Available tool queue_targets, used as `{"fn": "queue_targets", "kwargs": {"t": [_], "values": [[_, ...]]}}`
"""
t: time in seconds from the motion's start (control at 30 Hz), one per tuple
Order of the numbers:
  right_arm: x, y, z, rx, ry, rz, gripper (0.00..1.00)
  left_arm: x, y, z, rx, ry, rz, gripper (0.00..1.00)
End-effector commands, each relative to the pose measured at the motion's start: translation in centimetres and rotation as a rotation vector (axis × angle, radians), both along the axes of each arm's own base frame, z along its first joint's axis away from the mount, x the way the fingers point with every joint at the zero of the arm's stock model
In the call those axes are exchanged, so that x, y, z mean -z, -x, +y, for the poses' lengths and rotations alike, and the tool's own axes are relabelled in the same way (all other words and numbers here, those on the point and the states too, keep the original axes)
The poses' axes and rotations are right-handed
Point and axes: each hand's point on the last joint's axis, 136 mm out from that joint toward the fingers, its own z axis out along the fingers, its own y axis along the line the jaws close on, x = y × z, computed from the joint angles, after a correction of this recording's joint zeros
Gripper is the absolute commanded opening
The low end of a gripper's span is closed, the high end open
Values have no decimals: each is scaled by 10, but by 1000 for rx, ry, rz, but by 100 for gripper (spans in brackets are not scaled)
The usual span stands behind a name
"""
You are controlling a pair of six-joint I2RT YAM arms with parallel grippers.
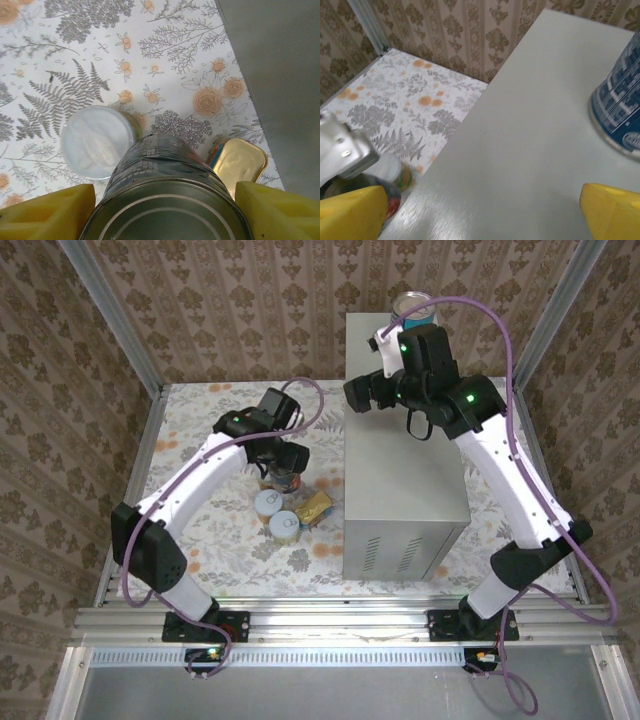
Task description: Place and organize the canned foods onto the counter
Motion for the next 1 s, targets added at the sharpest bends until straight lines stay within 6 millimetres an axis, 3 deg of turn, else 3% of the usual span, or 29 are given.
{"fn": "queue_targets", "kwargs": {"t": [0.0,0.17,0.5,0.77,0.97], "values": [[-20,-16,0,21,-65,-54,100,-51,0,11,4,29,-119,50],[-17,-41,-2,42,-120,-46,100,-66,5,17,4,38,-133,49],[-13,-69,19,12,-195,-51,100,-76,9,27,-4,67,-141,49],[4,-97,2,140,-160,-37,100,-85,15,33,-2,84,-151,49],[11,-110,-6,146,-163,-26,100,-102,23,34,15,114,-173,48]]}}
